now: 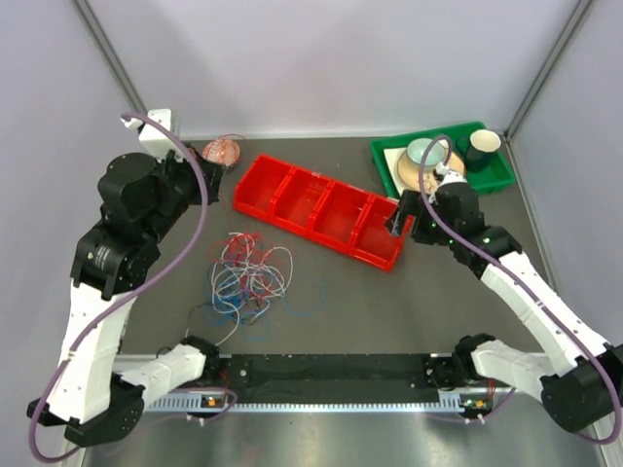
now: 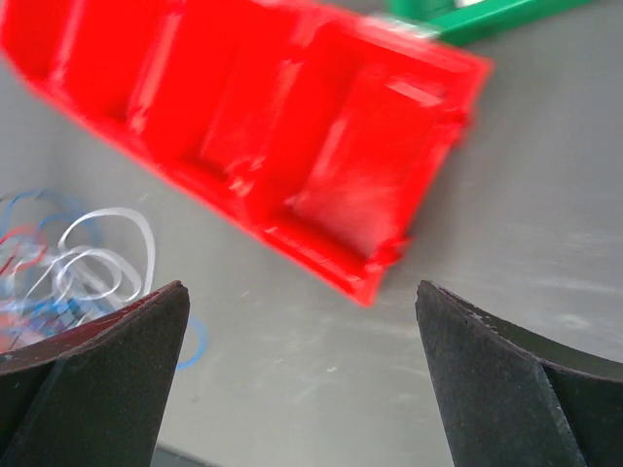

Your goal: Untangle the cables

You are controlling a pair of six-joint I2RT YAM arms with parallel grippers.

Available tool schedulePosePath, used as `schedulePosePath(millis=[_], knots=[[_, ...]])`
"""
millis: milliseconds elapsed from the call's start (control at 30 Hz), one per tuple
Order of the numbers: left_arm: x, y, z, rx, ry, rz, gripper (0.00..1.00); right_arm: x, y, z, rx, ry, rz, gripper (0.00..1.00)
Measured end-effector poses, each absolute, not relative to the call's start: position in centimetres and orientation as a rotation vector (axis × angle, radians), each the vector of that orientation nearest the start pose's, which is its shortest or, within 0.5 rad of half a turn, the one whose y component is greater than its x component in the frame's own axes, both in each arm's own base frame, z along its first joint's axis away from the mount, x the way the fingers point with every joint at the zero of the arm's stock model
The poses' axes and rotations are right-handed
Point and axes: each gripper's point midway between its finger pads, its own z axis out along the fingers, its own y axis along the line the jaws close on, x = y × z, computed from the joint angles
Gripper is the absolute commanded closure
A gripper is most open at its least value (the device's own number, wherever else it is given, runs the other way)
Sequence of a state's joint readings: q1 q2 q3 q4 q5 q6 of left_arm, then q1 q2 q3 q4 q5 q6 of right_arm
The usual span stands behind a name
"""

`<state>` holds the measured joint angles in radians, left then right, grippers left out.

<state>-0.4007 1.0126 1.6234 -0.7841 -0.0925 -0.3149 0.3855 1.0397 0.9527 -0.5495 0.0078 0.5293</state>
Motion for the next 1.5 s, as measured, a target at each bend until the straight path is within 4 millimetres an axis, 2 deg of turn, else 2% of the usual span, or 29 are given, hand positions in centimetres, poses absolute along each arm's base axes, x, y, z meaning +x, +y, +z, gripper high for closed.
schedulePosePath(millis=[133, 333, 433, 467, 567, 700, 900, 1100, 1200, 1233, 1300, 1333, 1400, 1500], knots=[[27.0, -11.3, 44.0, 0.004, 1.785, -0.454, 1.00, 27.3, 17.3, 20.1, 0.066, 2.240, 0.599, 0.01], [27.9, -12.0, 42.9, -0.003, 1.827, -0.467, 1.00, 24.6, 23.9, 19.2, -0.146, 2.223, 0.772, 0.02], [28.0, -12.1, 42.9, -0.009, 1.828, -0.472, 1.00, 22.6, 27.1, 18.3, -0.276, 2.206, 0.850, 0.06], [27.9, -12.1, 42.9, -0.011, 1.828, -0.475, 1.00, 21.8, 28.3, 18.0, -0.324, 2.195, 0.881, 0.12], [27.9, -12.1, 42.9, -0.019, 1.829, -0.480, 1.00, 20.7, 31.1, 17.7, -0.425, 2.147, 0.955, 0.18], [27.9, -12.1, 43.0, -0.022, 1.829, -0.482, 1.00, 21.0, 33.9, 16.7, -0.476, 2.108, 1.022, 0.23], [27.8, -12.0, 43.1, -0.024, 1.823, -0.484, 1.00, 22.2, 37.3, 11.7, -0.506, 2.238, 0.998, 0.28], [27.0, -11.7, 44.9, -0.028, 1.776, -0.500, 1.00, 22.2, 40.6, 10.2, -0.540, 2.276, 1.000, 0.36], [26.5, -11.5, 45.8, -0.030, 1.751, -0.507, 1.00, 22.2, 41.4, 8.8, -0.536, 2.294, 0.982, 0.52], [26.4, -11.4, 46.0, -0.031, 1.745, -0.508, 1.00, 22.4, 41.7, 8.1, -0.536, 2.304, 0.972, 0.63], [26.1, -11.3, 46.4, -0.033, 1.734, -0.508, 1.00, 22.8, 42.2, 7.0, -0.534, 2.324, 0.951, 0.74], [26.0, -11.2, 46.6, -0.033, 1.730, -0.509, 1.00, 23.1, 42.5, 6.5, -0.528, 2.333, 0.946, 0.85], [25.8, -11.1, 46.9, -0.035, 1.726, -0.508, 1.00, 23.5, 43.1, 5.8, -0.525, 2.341, 0.940, 0.98], [25.7, -10.7, 47.1, -0.046, 1.722, -0.497, 1.00, 23.8, 43.5, 6.0, -0.514, 2.328, 0.950, 1.00]])
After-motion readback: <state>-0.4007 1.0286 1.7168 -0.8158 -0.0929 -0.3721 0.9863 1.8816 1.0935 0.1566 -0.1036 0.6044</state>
